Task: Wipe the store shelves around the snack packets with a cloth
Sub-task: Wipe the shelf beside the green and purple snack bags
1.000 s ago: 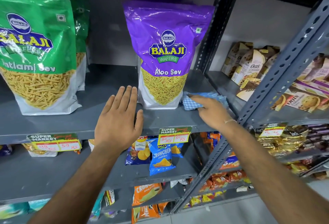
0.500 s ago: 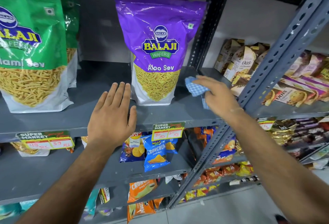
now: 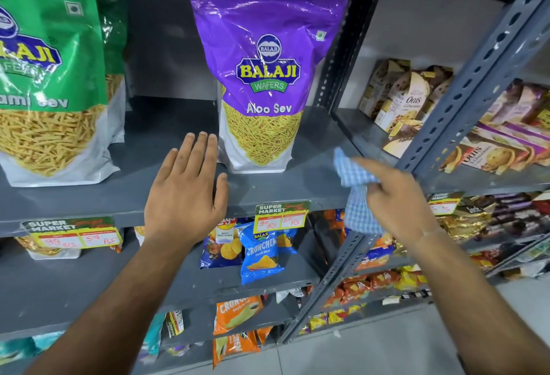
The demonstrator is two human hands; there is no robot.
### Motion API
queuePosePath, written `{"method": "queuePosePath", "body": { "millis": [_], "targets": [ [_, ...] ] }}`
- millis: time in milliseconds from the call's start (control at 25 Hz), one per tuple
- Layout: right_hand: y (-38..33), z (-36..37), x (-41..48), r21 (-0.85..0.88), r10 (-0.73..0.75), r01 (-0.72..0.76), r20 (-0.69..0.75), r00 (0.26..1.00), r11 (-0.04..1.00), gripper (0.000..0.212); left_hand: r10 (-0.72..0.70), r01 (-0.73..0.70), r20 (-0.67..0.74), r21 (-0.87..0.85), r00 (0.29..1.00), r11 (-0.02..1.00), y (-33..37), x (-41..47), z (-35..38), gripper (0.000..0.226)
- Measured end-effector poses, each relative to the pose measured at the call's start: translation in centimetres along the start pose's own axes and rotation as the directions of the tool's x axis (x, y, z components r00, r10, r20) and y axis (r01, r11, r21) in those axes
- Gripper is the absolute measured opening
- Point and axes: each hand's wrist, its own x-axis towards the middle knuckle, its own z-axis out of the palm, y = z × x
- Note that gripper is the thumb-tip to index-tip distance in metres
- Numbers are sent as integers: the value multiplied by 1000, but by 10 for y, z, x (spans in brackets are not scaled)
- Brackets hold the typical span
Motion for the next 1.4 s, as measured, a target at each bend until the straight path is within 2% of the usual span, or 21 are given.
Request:
{"method": "queuePosePath", "body": {
  "millis": [80,160,240,280,400,480,520,600,680,800,1000,1120,1200,1280,1400],
  "targets": [
    [-9,8,31,-98,53,-60,-64,997,993,59,-5,5,2,0,1000,1000,0,-1,-2,70],
    [-27,32,34,-254,60,-59,-5,998,965,59,-8,8,1,-1,1000,1000,1,-1,-3,70],
    [-48,54,9,-423,-31,50,50,998,905,57,-11,11,5,-8,1000,1000,0,0,-2,71],
    [-60,58,-8,-442,-91,114,74,993,890,57,-12,12,5,-9,1000,1000,0,0,-2,70],
    [-86,61,-49,-320,-273,310,156,949,895,63,-9,9,1,-17,1000,1000,1,0,-2,70],
    [-96,53,-58,-182,-276,314,207,939,932,62,-5,5,10,-22,1000,1000,0,-1,-4,70],
    [-97,45,-52,-131,-257,282,178,950,950,60,-9,9,17,-26,1000,1000,0,-1,-4,71],
    [-90,24,-26,-50,-229,229,-1,973,972,60,-20,21,28,-40,999,999,0,-1,-4,71],
    [-81,6,4,0,-214,216,-135,967,976,60,-21,22,36,-52,999,998,0,-1,-4,71],
    [-75,7,25,-38,-234,231,-149,961,972,61,-13,15,53,-50,998,999,-1,-1,-4,72],
    [-76,36,10,146,-307,330,-157,939,933,64,-11,14,88,-41,996,999,-4,-10,-11,72],
    [-89,49,-10,254,-357,392,-173,918,884,66,11,-10,37,-35,999,999,-5,-46,-26,71],
    [-104,53,-32,312,-413,441,-156,897,841,66,35,-36,-8,-62,999,997,-10,-85,-37,69],
    [-127,61,-62,389,-481,470,-77,874,792,65,95,-96,-12,-75,995,993,-28,-132,-36,65],
    [-169,107,-111,470,-638,516,140,757,716,75,77,-71,55,-88,996,994,-89,-211,-12,56]
  ]
}}
